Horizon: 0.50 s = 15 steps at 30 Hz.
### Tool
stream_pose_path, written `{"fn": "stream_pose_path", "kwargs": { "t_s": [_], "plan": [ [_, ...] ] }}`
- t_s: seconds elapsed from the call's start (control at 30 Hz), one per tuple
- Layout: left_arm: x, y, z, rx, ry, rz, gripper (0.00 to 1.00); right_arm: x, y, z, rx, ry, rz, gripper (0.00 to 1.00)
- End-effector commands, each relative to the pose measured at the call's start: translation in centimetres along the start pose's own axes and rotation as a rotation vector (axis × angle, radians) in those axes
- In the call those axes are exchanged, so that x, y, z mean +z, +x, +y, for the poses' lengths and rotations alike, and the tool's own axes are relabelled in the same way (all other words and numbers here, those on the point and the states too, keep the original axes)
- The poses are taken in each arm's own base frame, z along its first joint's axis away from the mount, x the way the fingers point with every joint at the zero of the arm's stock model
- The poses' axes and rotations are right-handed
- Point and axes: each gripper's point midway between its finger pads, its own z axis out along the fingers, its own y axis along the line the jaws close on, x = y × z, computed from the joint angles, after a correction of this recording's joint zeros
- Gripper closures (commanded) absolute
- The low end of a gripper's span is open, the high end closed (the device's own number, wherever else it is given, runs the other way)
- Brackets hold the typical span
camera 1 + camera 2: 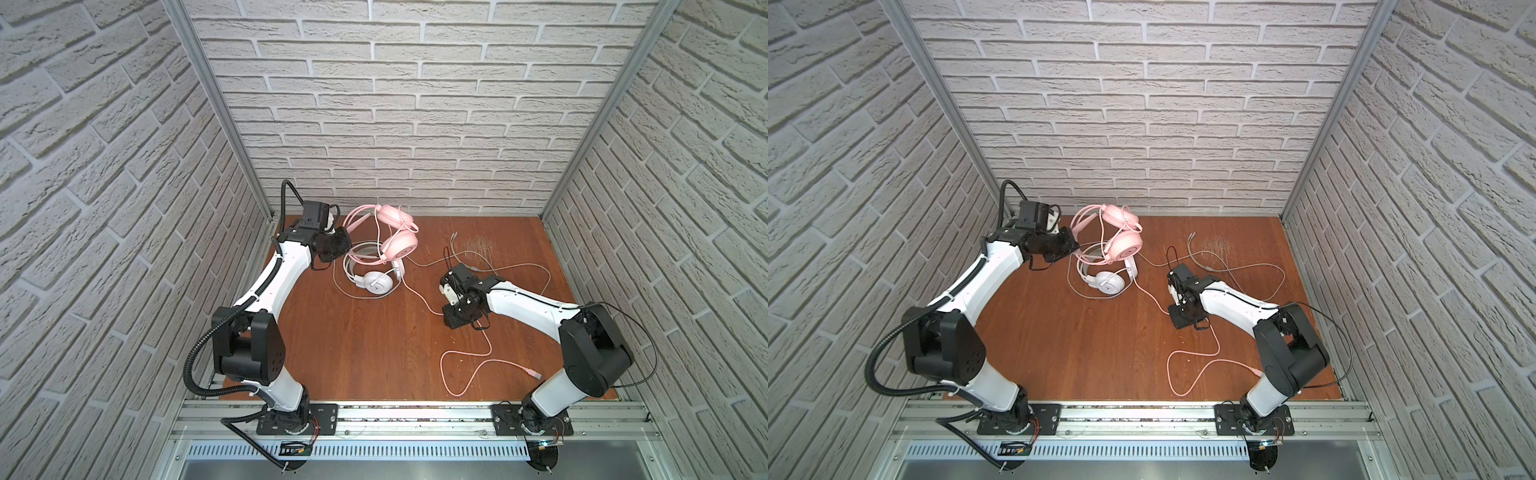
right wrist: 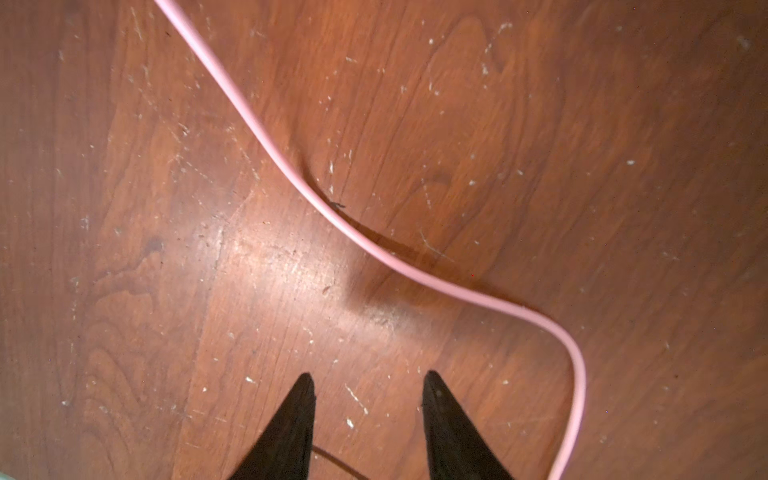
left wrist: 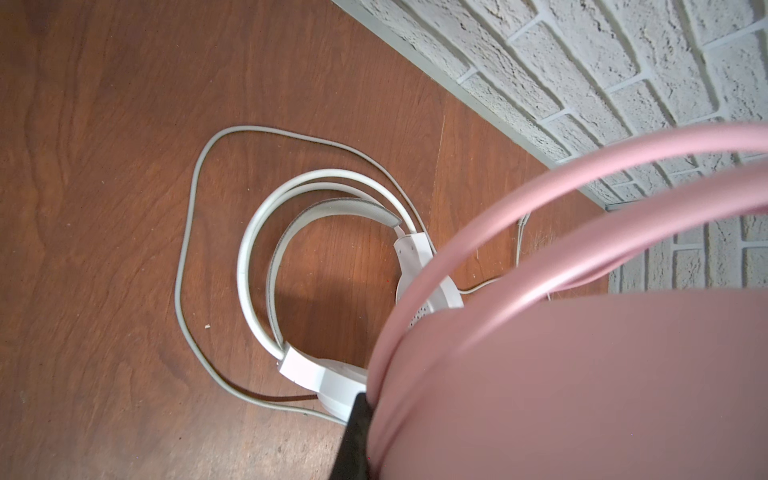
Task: Wrap the headphones
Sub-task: 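Grasp the pink cable with the right gripper and lift it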
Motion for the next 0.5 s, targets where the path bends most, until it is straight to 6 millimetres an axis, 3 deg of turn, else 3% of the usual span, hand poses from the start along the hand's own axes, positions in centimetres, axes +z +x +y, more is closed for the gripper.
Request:
{"fn": "stream_pose_path", "kwargs": {
  "t_s": [0.0, 0.17, 0.47],
  "plan": [
    [-1.4, -1.6, -2.3, 0.017, 0.102, -0.064, 1.00, -0.8, 1.2, -1.5, -0.019, 0.043, 0.055, 0.54],
    [-1.2, -1.5, -2.3, 0.013, 0.108, -0.058, 1.00, -1.0, 0.8, -2.5, -0.003, 0.060, 0.039, 0.53],
    [-1.3, -1.4, -2.4, 0.012, 0.112, -0.056, 1.00, -0.5, 0.7, -6.1, 0.102, 0.121, 0.079, 0.48]
  ]
}}
